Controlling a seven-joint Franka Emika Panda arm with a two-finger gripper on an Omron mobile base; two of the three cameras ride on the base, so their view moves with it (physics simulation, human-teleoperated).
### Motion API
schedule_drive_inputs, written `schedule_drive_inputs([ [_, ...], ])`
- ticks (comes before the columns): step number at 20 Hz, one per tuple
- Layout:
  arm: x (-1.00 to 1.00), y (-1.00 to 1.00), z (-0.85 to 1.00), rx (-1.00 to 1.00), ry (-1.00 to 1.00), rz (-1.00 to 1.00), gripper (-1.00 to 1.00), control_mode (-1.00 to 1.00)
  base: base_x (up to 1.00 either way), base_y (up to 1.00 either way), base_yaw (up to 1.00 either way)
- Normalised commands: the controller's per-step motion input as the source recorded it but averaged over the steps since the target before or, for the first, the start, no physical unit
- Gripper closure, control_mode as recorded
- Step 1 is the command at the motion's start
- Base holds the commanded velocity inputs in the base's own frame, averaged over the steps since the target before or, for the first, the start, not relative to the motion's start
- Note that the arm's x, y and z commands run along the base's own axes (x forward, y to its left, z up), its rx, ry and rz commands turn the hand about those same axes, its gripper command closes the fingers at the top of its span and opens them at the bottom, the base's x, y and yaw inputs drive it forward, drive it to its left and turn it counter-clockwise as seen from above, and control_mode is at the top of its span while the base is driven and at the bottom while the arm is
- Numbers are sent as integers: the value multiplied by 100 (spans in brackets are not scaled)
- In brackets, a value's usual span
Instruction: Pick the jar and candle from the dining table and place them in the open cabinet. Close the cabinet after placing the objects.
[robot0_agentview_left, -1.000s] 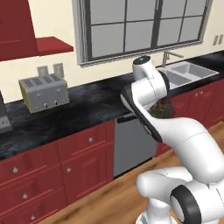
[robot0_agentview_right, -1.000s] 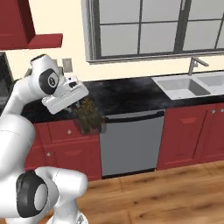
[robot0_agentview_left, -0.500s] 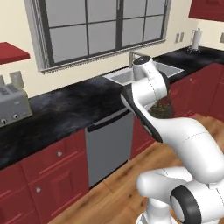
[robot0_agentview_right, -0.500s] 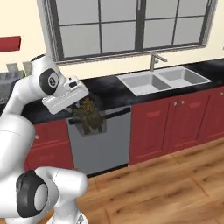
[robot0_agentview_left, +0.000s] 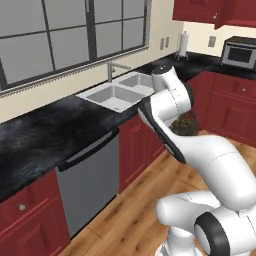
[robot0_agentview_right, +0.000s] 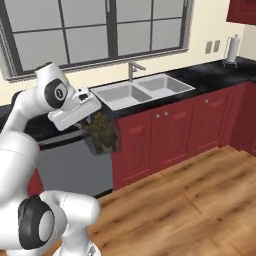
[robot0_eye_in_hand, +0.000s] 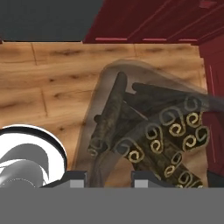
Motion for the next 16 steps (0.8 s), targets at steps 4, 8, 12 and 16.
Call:
schedule_drive_inputs([
  [4, 0, 0, 0, 0, 0, 0, 100, 100, 60, -42, -30],
  [8, 0, 0, 0, 0, 0, 0, 100, 100, 75, -31, -25],
  [12, 0, 0, 0, 0, 0, 0, 100, 100, 85, -17, -21],
  [16, 0, 0, 0, 0, 0, 0, 100, 100, 87, -7, -19],
])
